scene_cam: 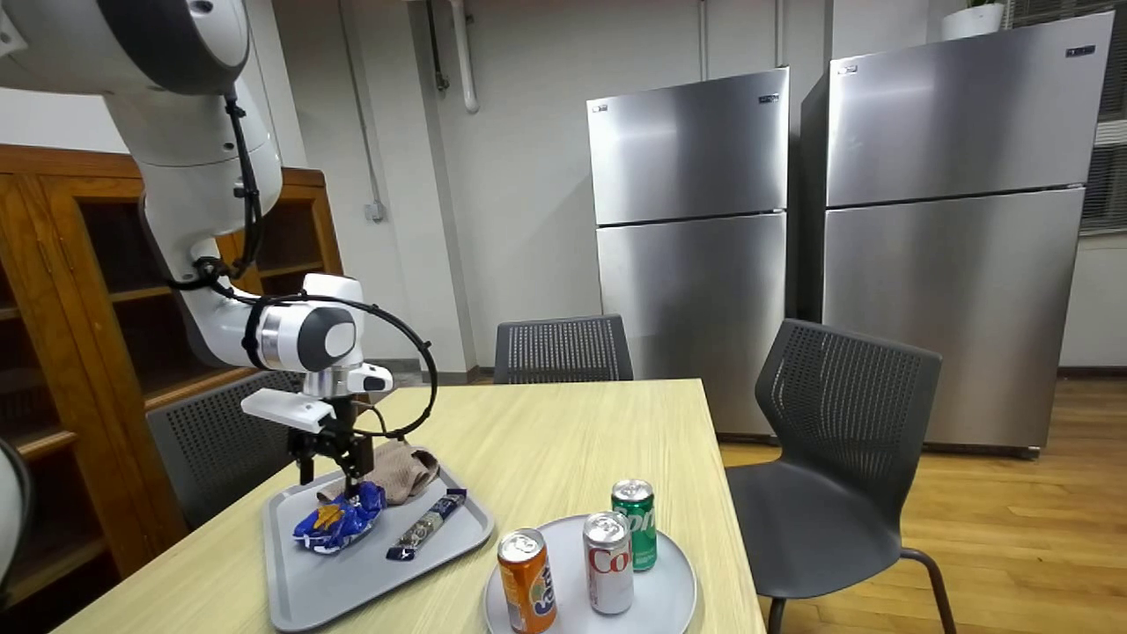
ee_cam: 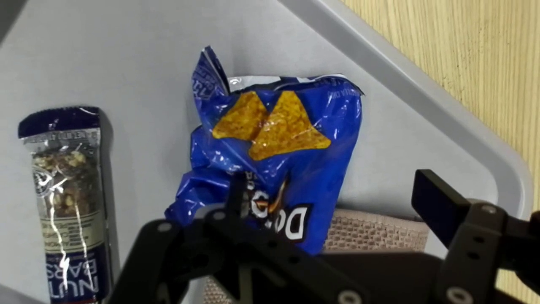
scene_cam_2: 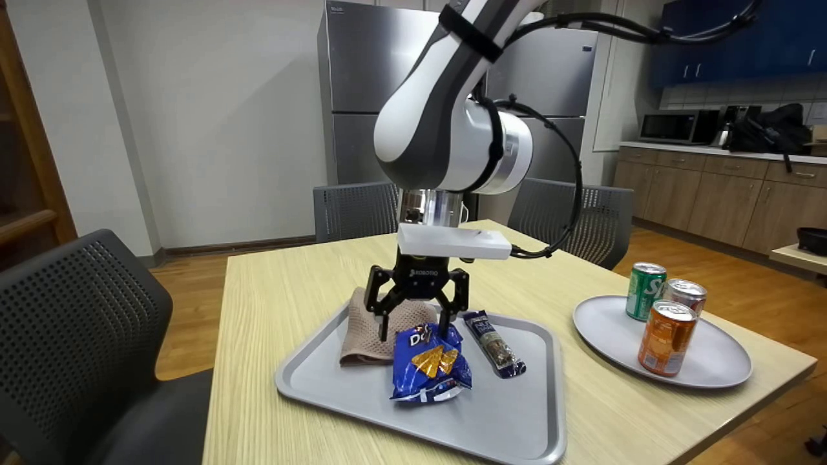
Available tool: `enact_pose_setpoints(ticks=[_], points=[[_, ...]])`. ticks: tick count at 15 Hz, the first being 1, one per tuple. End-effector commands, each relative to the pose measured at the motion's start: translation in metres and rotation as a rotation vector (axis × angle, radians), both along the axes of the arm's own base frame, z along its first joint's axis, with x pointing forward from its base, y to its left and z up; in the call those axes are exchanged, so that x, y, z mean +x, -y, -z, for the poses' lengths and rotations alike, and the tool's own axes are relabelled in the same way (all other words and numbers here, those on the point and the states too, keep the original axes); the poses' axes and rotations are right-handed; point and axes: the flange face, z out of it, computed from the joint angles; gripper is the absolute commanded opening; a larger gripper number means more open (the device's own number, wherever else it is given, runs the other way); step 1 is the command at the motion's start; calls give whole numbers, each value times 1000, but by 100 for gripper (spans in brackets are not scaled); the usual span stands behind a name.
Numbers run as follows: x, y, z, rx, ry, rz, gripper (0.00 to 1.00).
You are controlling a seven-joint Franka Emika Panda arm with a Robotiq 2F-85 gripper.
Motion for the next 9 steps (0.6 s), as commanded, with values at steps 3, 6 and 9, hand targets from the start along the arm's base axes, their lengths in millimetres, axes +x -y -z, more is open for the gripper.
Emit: enact_pose_setpoints(ticks=[3, 6, 9], points=[[2, 0, -1, -8, -20, 7, 100], [3, 5, 2, -27, -13, 23, 100], [5, 7, 6, -26, -10, 20, 100]])
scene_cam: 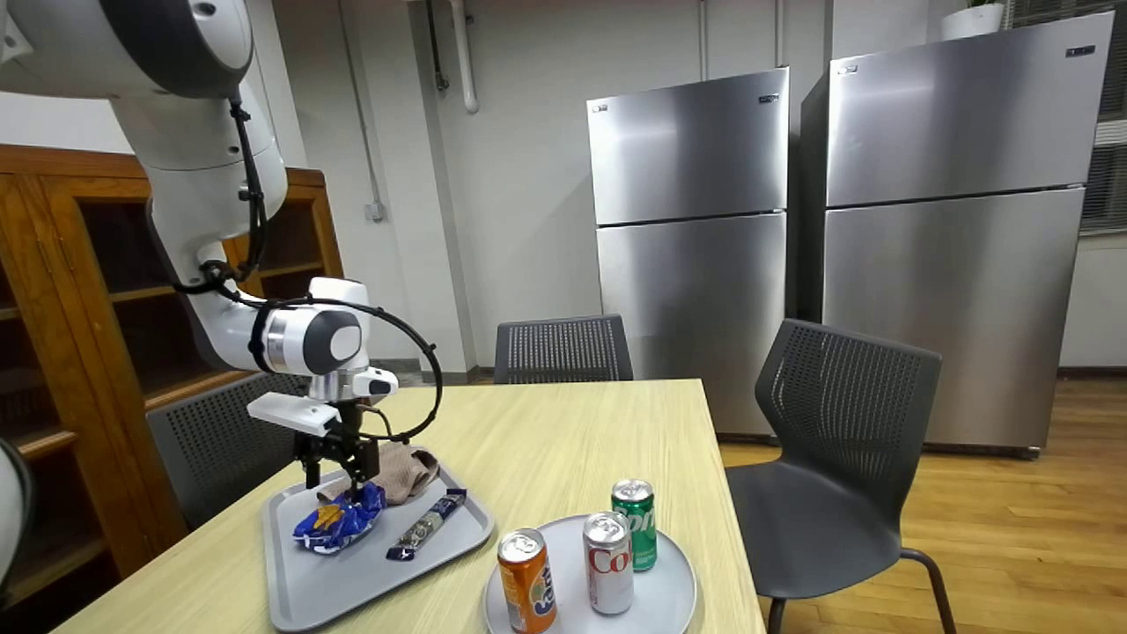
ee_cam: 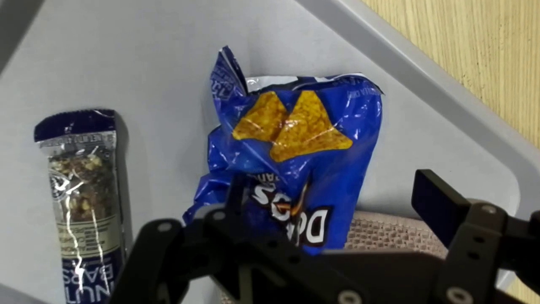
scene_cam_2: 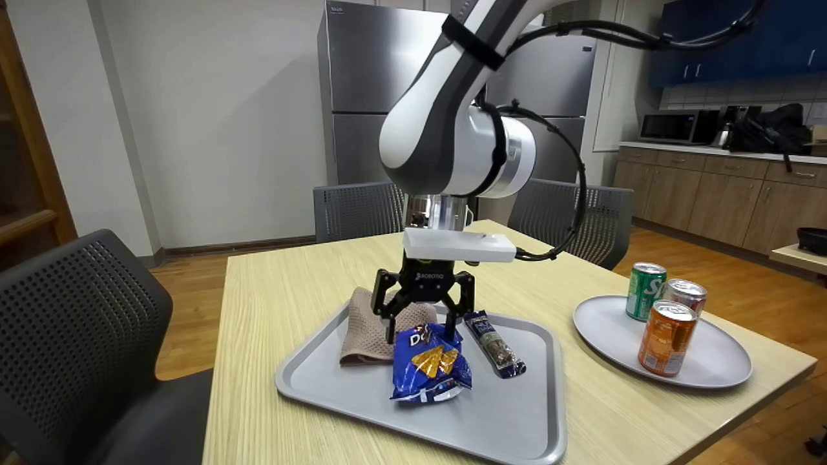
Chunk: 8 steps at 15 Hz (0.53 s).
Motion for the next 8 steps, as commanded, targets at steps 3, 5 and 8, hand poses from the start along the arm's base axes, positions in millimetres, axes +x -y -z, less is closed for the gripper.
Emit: enact_pose_setpoints(ticks=[3, 5, 8], points=[[4, -1, -3, -15, 2, 5, 100], [4, -1, -5, -14, 3, 4, 100], [3, -1, -6, -19, 9, -6, 74]])
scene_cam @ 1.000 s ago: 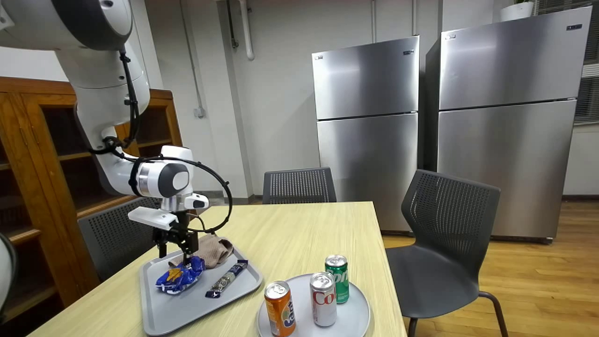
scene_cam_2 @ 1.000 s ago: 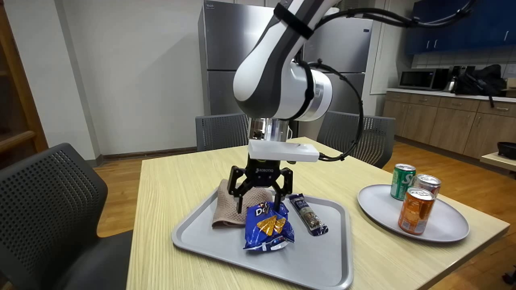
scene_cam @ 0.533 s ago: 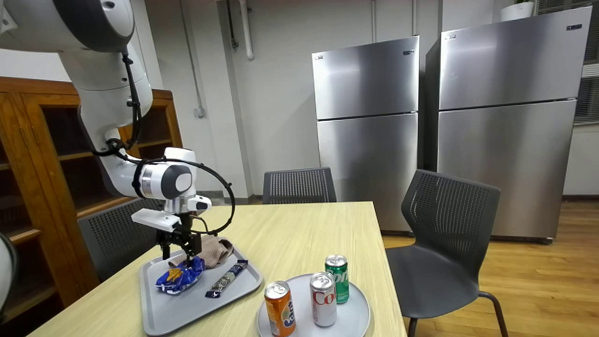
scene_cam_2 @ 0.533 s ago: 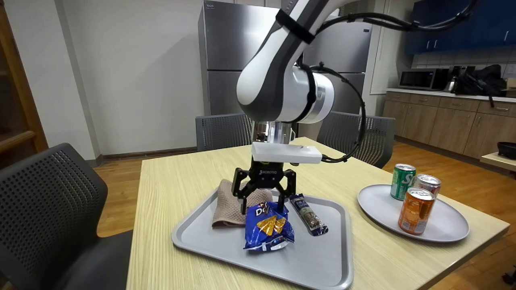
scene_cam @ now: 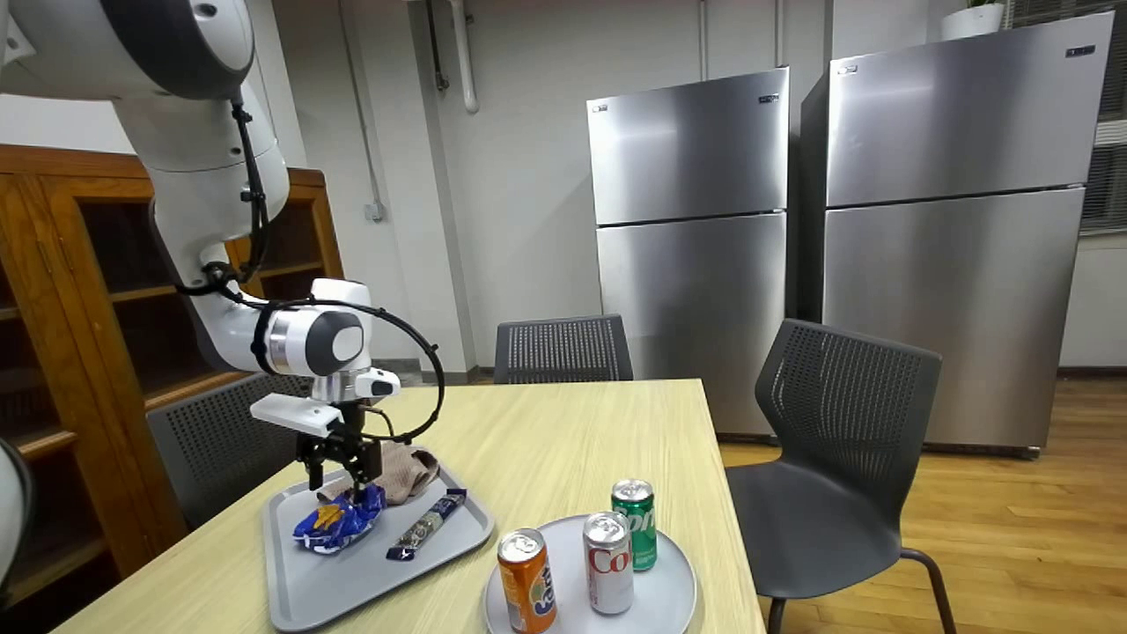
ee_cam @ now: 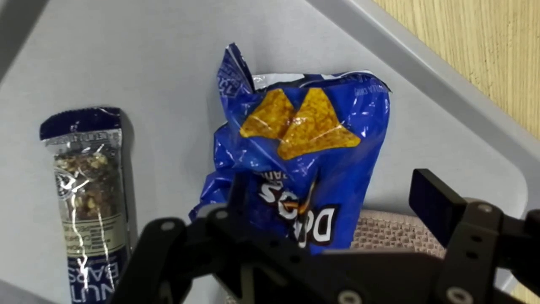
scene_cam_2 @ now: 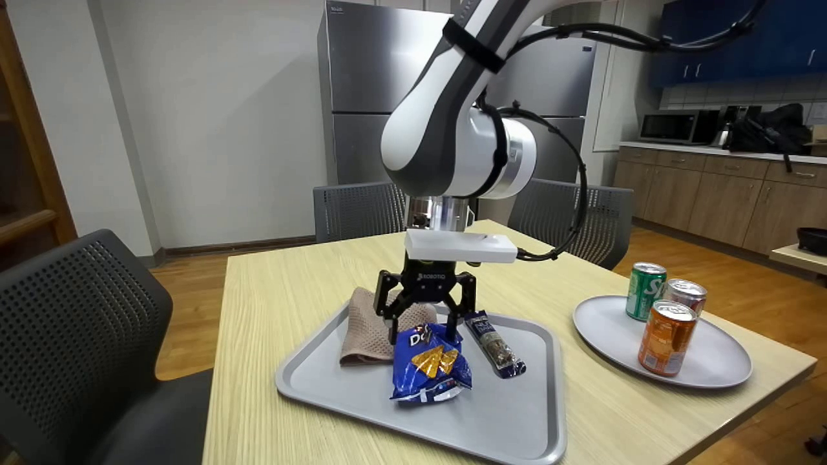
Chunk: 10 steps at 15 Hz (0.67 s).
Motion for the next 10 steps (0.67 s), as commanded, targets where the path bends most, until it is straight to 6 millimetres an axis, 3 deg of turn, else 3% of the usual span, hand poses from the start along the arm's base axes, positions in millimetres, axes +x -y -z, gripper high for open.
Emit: enact_pose_setpoints(ticks=[1, 8, 10], points=[[2, -4, -8, -17, 8, -9, 68], [-1, -6, -7, -20, 1, -17, 12], [-2, -7, -7, -21, 1, -20, 1]])
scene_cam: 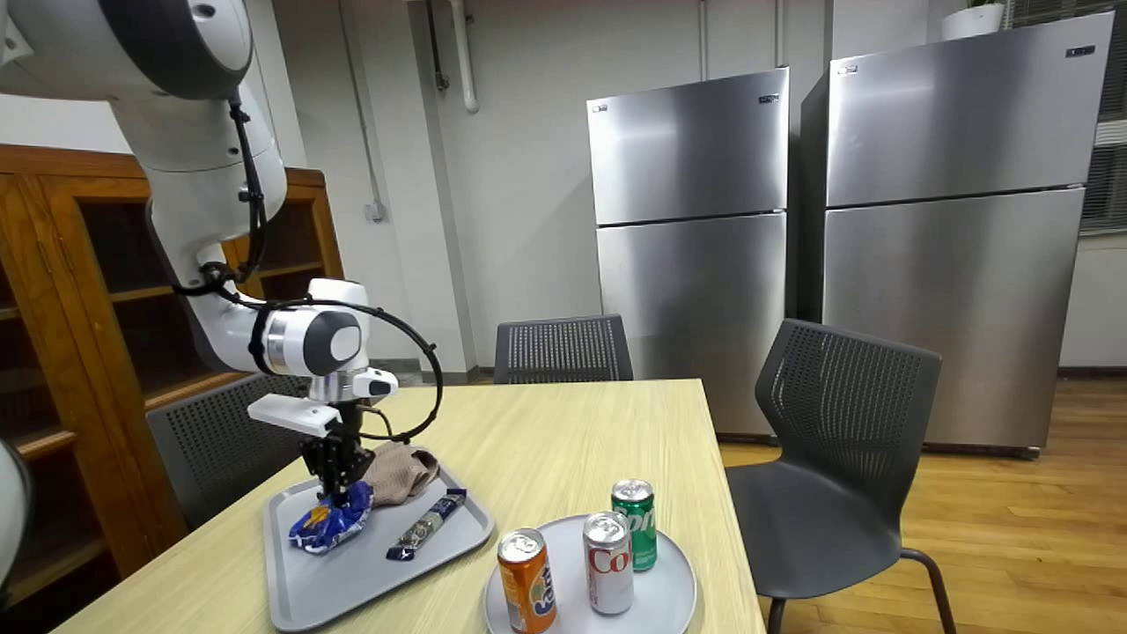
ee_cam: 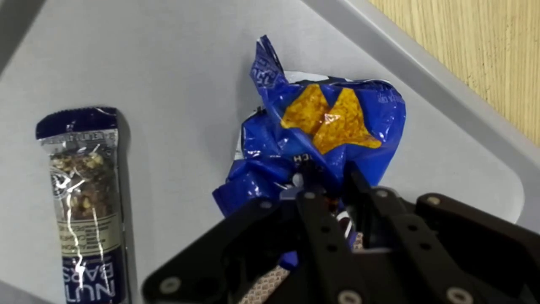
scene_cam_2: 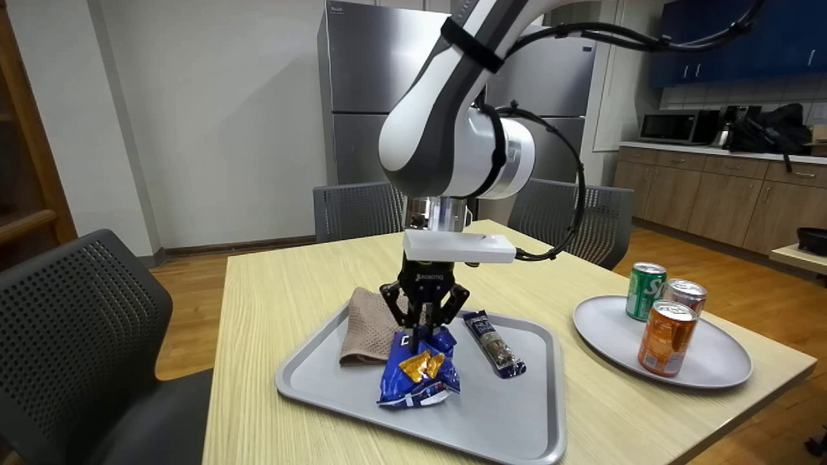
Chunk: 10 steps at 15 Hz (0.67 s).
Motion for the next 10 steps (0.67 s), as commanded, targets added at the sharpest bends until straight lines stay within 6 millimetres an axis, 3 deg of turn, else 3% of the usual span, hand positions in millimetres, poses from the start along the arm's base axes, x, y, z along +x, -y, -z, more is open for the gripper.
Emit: enact_pose_setpoints(ticks=[1, 6, 10], points=[[-1, -4, -7, -18, -1, -11, 0], [-4, -5, -9, -15, -3, -14, 0], [-14, -13, -39, -34, 13, -70, 0]])
